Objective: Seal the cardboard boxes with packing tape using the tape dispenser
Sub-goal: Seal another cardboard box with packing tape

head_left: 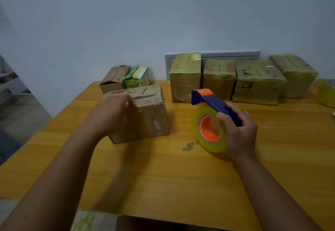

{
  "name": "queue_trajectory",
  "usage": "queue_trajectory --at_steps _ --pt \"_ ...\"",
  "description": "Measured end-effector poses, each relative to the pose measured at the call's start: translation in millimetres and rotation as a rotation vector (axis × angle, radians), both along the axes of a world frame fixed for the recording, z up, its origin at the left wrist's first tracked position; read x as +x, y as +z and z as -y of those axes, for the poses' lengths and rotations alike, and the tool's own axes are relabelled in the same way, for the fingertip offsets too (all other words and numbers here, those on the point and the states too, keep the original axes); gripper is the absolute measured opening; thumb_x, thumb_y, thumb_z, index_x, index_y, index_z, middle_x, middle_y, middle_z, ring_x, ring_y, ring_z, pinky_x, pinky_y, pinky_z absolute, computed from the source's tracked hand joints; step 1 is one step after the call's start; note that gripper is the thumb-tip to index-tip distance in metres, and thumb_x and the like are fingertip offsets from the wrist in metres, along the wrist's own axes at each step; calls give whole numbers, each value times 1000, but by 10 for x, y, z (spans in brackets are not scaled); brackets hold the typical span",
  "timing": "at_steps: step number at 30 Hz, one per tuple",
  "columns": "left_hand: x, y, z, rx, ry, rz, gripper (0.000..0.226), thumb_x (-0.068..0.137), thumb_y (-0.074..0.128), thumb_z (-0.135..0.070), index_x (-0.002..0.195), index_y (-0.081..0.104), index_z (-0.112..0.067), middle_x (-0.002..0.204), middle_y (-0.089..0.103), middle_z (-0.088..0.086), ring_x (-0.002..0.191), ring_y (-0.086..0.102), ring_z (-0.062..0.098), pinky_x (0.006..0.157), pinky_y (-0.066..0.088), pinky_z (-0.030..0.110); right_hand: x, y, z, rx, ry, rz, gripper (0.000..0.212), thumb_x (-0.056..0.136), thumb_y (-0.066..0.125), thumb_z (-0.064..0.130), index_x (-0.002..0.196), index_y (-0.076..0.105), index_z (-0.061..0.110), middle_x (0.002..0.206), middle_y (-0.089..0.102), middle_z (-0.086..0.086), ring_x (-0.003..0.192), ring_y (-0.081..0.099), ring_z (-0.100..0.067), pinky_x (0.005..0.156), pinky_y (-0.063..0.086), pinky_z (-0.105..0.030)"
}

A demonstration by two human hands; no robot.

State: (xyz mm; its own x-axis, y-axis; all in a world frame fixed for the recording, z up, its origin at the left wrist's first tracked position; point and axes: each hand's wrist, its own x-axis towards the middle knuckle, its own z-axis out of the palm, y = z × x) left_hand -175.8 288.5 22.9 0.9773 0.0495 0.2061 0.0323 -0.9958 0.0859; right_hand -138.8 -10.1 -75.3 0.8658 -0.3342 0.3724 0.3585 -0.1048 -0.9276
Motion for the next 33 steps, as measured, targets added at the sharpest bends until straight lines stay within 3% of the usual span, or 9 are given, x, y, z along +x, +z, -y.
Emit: queue_trajectory --at_steps 2,5,8,12,16,20,26,30,33 --pt "86 -93 203 -158 -11 128 33 98 46 -42 127 51 -28 136 53 1 118 51 19 85 51 38 -5 -4 -9 -17 2 7 54 72 69 37 122 65 18 109 56 1 84 55 12 65 47 -9" --pt "278 -243 561 -44 78 82 71 89 28 -75 135 48 -24 137 53 4 122 50 23 92 48 43 -27 -2 -18 -34 8 14 55 72 69 36 123 65 17 109 55 2 86 55 12 65 47 -8" --pt "378 -333 703 116 99 144 56 94 31 -65 120 54 -21 121 58 4 109 52 24 86 49 39 -23 -1 0 -23 10 8 55 72 69 37 123 65 18 106 55 7 85 55 12 65 48 -9" --pt "227 -283 590 -58 -139 119 29 97 46 -40 121 55 -25 118 60 -4 101 52 13 73 45 25 19 -12 34 13 1 -6 55 72 69 37 123 66 18 111 58 4 87 57 11 65 48 -9" --pt "64 -165 270 -303 -313 1 35 96 51 -17 128 57 -29 144 44 -12 135 32 9 103 33 30 22 -24 27 11 -3 -7 53 73 73 35 123 66 18 113 58 3 89 58 7 65 48 -8" --pt "48 -283 274 -303 -361 90 26 93 58 -40 116 59 -29 132 53 -12 124 41 7 99 44 37 19 -21 29 -7 -10 2 50 75 76 31 122 66 17 113 58 -1 90 58 1 66 48 -10" --pt "134 -389 141 -412 -461 62 26 93 61 -24 119 61 -25 145 47 -14 144 23 6 110 37 38 -5 130 135 81 67 42 50 66 69 45 113 69 27 114 64 -6 92 62 -3 69 50 -14" --pt "132 -351 105 -483 -464 -28 25 94 60 -29 119 59 -31 145 44 -19 145 18 3 114 32 41 -52 369 298 129 207 111 37 68 67 39 104 74 36 112 66 -10 102 63 -30 82 53 -40" --pt "33 -187 263 -579 -393 -54 47 85 52 -62 125 56 -38 137 48 -20 138 33 4 102 40 30 -115 499 365 133 349 149 38 68 66 34 105 75 32 115 65 -11 107 59 -40 86 49 -49"
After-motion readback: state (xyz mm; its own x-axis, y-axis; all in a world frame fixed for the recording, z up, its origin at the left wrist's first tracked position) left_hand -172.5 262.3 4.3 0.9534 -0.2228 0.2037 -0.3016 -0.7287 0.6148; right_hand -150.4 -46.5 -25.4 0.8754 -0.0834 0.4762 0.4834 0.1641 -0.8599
